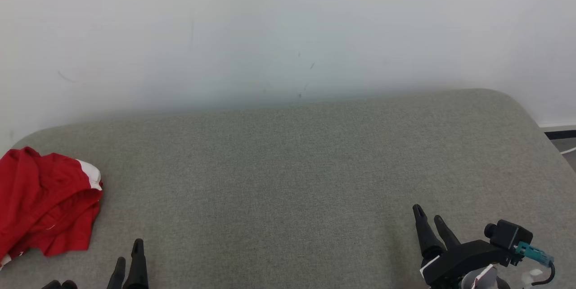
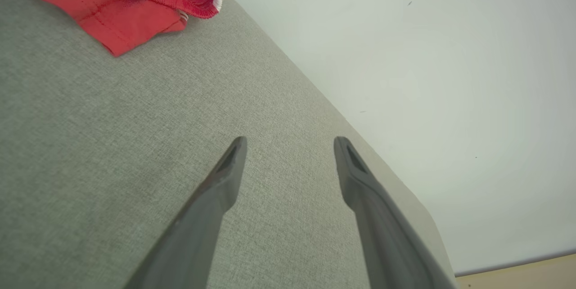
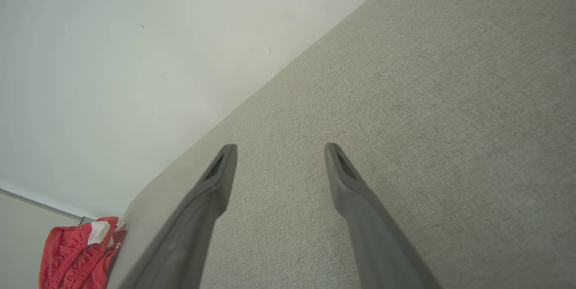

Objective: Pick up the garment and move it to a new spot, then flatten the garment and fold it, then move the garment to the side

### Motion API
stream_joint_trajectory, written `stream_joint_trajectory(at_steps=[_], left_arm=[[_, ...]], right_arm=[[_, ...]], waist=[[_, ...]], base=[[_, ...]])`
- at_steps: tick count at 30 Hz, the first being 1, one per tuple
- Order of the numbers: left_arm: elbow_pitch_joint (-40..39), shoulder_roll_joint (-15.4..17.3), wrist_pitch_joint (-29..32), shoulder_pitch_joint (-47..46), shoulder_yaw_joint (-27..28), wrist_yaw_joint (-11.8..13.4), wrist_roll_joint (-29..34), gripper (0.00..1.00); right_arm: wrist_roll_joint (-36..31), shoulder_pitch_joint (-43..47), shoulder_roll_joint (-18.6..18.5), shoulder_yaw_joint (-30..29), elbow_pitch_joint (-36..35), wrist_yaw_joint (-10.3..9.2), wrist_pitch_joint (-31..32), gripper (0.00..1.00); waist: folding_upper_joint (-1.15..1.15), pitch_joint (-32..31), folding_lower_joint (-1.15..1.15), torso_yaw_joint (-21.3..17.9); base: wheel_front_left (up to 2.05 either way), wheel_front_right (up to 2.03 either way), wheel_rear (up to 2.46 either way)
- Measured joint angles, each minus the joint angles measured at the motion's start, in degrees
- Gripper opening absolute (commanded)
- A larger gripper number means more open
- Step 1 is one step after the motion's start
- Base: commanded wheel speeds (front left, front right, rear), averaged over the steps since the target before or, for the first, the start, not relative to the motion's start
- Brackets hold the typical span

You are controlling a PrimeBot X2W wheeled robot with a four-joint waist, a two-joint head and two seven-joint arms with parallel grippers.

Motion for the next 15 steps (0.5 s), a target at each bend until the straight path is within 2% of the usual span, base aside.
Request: stream_joint_trajectory(at_steps=[15], left_arm=[[0.54, 1.25, -3.03, 0.07, -2.78, 2.03, 12.90, 1.00]], right_arm=[[-14.51, -0.33, -0.45, 2.29, 2.41, -2.03, -3.12, 1.00]], waist=[[0.00, -1.31, 0.00, -0.46]], base=[[0.00, 0.00, 0.00]])
